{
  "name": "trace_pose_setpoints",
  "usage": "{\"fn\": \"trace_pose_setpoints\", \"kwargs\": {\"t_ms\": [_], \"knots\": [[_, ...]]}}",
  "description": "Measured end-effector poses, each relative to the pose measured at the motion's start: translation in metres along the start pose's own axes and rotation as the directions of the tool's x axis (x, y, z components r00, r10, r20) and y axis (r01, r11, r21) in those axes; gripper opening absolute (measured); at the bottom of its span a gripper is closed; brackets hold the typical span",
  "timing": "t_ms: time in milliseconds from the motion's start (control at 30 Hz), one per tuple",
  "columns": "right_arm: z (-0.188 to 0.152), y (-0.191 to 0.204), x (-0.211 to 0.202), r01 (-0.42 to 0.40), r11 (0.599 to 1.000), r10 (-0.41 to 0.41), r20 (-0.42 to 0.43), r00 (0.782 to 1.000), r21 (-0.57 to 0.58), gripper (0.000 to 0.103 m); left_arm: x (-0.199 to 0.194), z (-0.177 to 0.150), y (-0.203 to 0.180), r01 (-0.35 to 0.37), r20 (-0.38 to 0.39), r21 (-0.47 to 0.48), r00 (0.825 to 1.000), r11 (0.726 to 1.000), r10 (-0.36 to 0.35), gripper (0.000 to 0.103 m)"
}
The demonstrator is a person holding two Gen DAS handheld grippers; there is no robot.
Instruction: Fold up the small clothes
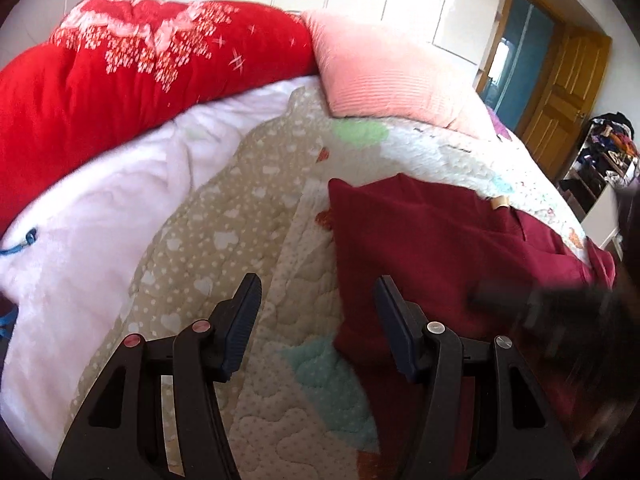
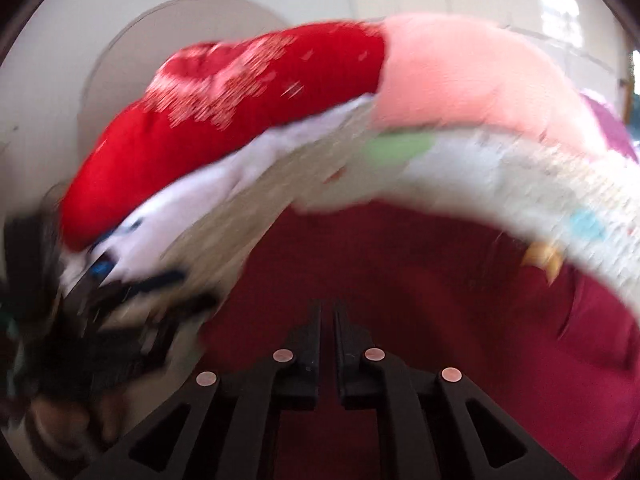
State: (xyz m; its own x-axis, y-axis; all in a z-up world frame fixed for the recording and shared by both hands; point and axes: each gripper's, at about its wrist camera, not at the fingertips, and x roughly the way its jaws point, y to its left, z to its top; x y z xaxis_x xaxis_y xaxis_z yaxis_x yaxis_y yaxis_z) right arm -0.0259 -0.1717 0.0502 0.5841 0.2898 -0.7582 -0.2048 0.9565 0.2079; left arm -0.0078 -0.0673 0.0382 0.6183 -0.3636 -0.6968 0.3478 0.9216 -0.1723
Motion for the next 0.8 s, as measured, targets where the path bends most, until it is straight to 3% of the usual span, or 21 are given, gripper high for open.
{"fn": "trace_pose_setpoints", "kwargs": {"t_ms": [67, 267, 300, 367, 400, 467, 500, 533, 567, 600, 633, 700, 733, 800], "knots": [[-0.022, 0.008, 0.009, -0.007, 1.000, 0.006, -0.069, 0.998, -0.012, 0.005, -0.003, 0.001, -0.006, 0.010, 0.015, 0.015, 1.000, 1.000, -0.010, 0.059], [-0.050, -0.008, -0.036, -0.008, 0.994, 0.006, 0.017, 1.000, 0.108, 0.009, 0.002, -0.003, -0.031, 0.010, -0.005, 0.122, 1.000, 0.993, -0.009, 0.059], [-0.055, -0.014, -0.052, 0.049, 0.992, -0.054, 0.043, 0.998, 0.118, 0.014, 0.005, -0.004, -0.035, 0.001, -0.013, 0.136, 1.000, 0.991, 0.001, 0.059], [-0.062, -0.030, -0.078, 0.184, 0.974, -0.197, 0.086, 0.977, 0.136, 0.044, 0.012, -0.006, -0.037, -0.015, -0.031, 0.141, 0.999, 0.990, 0.019, 0.059], [-0.063, -0.039, -0.085, 0.225, 0.962, -0.242, 0.103, 0.965, 0.152, 0.049, 0.014, -0.007, -0.036, -0.015, -0.039, 0.133, 0.999, 0.991, 0.020, 0.059], [-0.067, -0.072, -0.106, 0.364, 0.903, -0.398, 0.122, 0.909, 0.228, 0.056, 0.019, -0.006, -0.031, -0.001, -0.061, 0.102, 0.998, 0.995, 0.007, 0.059], [-0.066, -0.085, -0.111, 0.419, 0.872, -0.455, 0.106, 0.884, 0.253, 0.056, 0.021, -0.006, -0.029, 0.007, -0.071, 0.086, 0.997, 0.996, 0.000, 0.059], [-0.068, -0.106, -0.115, 0.497, 0.815, -0.538, 0.071, 0.840, 0.298, 0.056, 0.022, -0.006, -0.028, 0.010, -0.076, 0.078, 0.997, 0.997, -0.004, 0.059], [-0.068, -0.118, -0.116, 0.525, 0.786, -0.569, 0.051, 0.820, 0.325, 0.056, 0.024, -0.006, -0.027, 0.012, -0.083, 0.071, 0.997, 0.997, -0.006, 0.059], [-0.069, -0.135, -0.115, 0.530, 0.770, -0.577, 0.033, 0.816, 0.356, 0.056, 0.025, -0.007, -0.027, 0.010, -0.086, 0.071, 0.996, 0.997, -0.004, 0.059], [-0.071, -0.144, -0.112, 0.513, 0.775, -0.559, 0.021, 0.829, 0.370, 0.052, 0.025, -0.007, -0.028, 0.008, -0.087, 0.073, 0.996, 0.997, -0.002, 0.059], [-0.074, -0.161, -0.097, 0.451, 0.809, -0.473, -0.037, 0.880, 0.378, 0.017, 0.024, -0.007, -0.029, 0.004, -0.084, 0.080, 0.996, 0.997, 0.003, 0.059], [-0.075, -0.161, -0.094, 0.452, 0.813, -0.468, -0.051, 0.882, 0.368, 0.007, 0.024, -0.007, -0.030, 0.002, -0.083, 0.083, 0.997, 0.997, 0.005, 0.059], [-0.075, -0.155, -0.097, 0.485, 0.814, -0.507, -0.019, 0.862, 0.321, 0.007, 0.024, -0.007, -0.030, 0.002, -0.085, 0.086, 0.996, 0.996, 0.005, 0.059]]}}
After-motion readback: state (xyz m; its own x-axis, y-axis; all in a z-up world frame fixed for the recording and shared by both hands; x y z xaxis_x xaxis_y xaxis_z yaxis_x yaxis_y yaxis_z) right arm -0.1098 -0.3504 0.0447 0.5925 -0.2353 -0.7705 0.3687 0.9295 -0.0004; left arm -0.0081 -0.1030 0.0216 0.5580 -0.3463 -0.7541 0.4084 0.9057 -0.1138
